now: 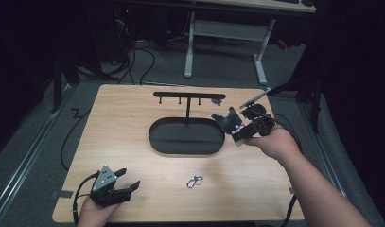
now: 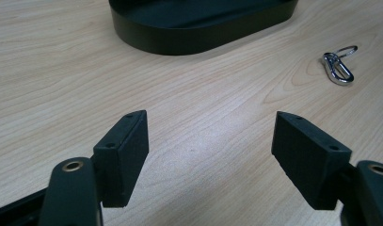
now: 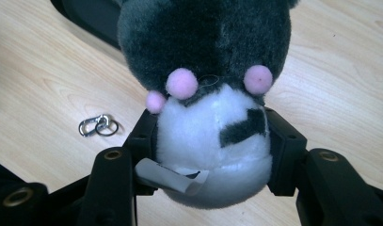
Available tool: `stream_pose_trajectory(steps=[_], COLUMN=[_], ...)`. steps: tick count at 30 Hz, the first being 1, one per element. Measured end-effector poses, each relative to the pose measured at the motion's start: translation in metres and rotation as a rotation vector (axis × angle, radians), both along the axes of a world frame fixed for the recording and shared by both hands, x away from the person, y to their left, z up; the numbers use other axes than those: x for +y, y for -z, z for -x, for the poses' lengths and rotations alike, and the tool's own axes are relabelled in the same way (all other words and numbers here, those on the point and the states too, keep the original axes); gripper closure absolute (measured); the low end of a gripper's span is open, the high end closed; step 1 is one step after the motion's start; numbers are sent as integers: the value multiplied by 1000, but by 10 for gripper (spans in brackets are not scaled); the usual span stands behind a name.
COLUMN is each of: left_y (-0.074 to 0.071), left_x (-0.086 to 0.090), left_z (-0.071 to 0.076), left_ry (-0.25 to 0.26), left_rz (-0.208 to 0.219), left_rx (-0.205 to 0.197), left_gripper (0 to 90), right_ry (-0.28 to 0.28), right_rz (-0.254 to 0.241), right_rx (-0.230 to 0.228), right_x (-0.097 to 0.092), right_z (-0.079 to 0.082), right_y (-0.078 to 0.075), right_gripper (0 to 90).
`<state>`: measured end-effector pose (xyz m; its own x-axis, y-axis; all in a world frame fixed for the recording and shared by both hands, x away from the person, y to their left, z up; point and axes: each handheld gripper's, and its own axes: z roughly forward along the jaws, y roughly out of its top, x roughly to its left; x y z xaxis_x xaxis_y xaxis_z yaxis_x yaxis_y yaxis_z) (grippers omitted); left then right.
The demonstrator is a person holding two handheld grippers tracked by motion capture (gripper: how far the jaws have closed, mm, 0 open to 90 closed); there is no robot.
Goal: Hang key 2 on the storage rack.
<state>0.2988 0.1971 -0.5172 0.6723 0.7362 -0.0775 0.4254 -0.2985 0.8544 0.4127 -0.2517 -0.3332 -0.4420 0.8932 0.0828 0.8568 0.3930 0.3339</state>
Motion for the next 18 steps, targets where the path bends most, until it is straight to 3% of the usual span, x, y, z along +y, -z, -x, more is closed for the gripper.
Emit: stream_pose_trajectory(steps=[18], left_y=[2], left_x=[0], left_z=[-1], left_ry=[7], left_rz=[-7], left_rx=[3], left_gripper=[284], right_ry=[21], right_rz=[-1], right_rx=[-33], right_x=[3], right_z=[-21], right_y=[-25], right_gripper=[491])
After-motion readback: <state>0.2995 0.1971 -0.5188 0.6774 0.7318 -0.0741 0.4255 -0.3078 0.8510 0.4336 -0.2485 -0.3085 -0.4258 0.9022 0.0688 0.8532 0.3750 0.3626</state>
